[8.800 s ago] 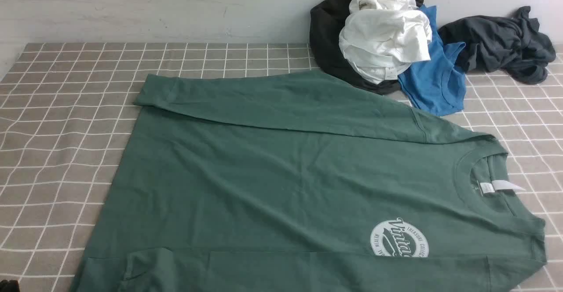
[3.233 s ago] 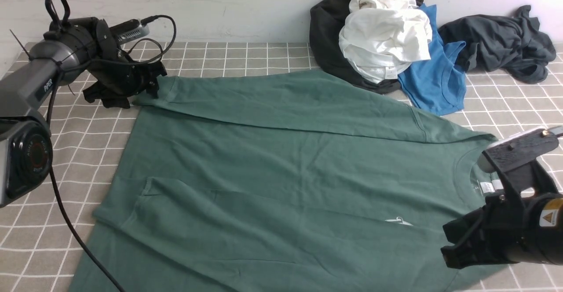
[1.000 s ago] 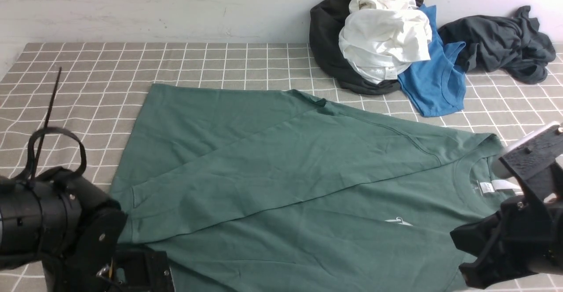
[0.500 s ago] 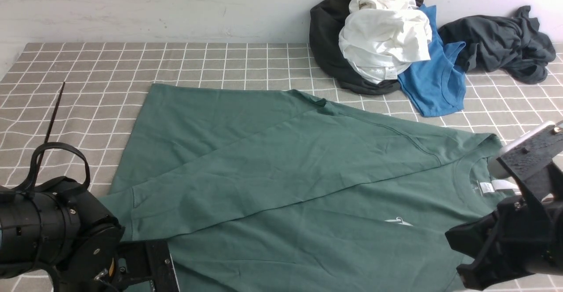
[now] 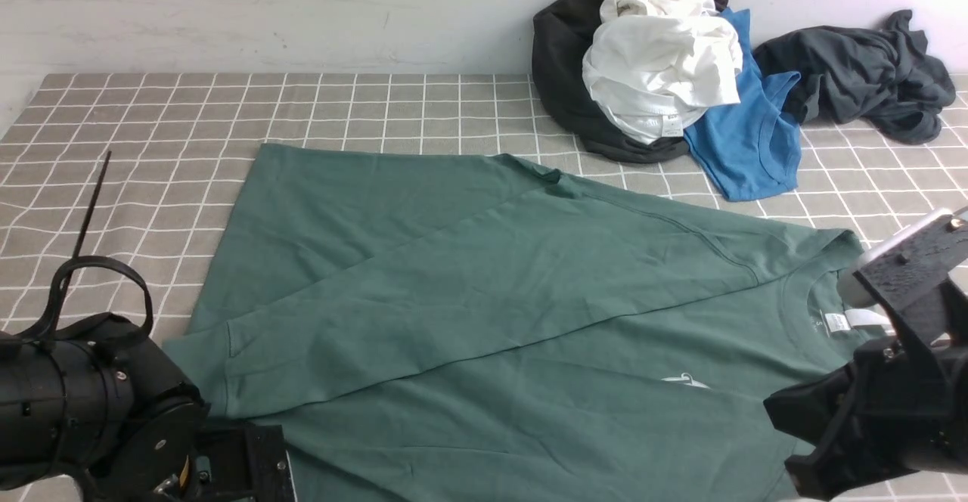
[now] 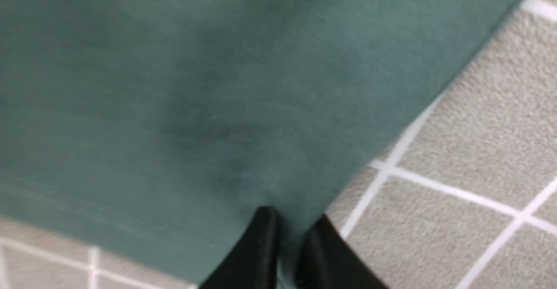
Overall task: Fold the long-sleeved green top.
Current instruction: Use both arms simultaneously to clamp the lower edge of the clothing fabric
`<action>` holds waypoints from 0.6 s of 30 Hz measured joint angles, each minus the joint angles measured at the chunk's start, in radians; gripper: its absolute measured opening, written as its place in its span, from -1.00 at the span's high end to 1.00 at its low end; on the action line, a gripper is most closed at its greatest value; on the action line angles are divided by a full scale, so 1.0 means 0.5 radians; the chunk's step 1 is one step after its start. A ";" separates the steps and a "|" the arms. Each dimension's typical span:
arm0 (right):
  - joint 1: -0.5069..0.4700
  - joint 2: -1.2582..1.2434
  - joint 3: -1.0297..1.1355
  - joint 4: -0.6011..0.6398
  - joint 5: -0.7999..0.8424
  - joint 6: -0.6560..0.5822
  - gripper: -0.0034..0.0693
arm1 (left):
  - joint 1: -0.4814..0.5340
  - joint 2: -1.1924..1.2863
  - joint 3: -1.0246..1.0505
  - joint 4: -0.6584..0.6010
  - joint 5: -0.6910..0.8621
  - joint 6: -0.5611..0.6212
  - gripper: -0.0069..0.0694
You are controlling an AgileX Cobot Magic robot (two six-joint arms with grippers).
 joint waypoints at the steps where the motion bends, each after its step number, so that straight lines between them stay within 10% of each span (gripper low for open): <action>1: 0.000 -0.005 0.000 0.002 0.003 -0.004 0.93 | -0.011 -0.032 -0.012 0.006 0.016 -0.017 0.78; 11: 0.000 -0.120 -0.076 -0.047 0.257 -0.296 0.92 | -0.042 -0.539 -0.071 0.109 0.175 -0.474 0.81; 18: 0.002 0.191 -0.180 -0.556 0.435 -0.651 0.31 | -0.042 -0.677 -0.071 0.224 0.126 -0.830 0.81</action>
